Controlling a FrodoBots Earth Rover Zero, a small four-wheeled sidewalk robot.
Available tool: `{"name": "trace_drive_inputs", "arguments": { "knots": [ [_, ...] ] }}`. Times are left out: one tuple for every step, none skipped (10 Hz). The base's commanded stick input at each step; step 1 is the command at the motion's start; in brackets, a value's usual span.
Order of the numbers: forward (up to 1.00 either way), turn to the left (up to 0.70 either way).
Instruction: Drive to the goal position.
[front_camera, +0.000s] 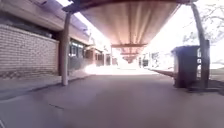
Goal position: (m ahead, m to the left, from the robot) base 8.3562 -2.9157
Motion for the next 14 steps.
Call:
{"name": "trace_drive_inputs", "arguments": {
  "knots": [
    [0.70, 0.00],
    [0.70, -0.34],
    [0.70, -0.35],
    [0.70, -0.35],
    [0.70, -0.35],
    [0.70, -0.35],
    [0.70, 0.00],
    [0.70, 0.00],
    [0.70, 0.00],
    [0.70, 0.00],
    [0.70, 0.00],
    [0.70, 0.00],
    [0.70, 0.00],
    [0.70, 0.00]
  ]
}}
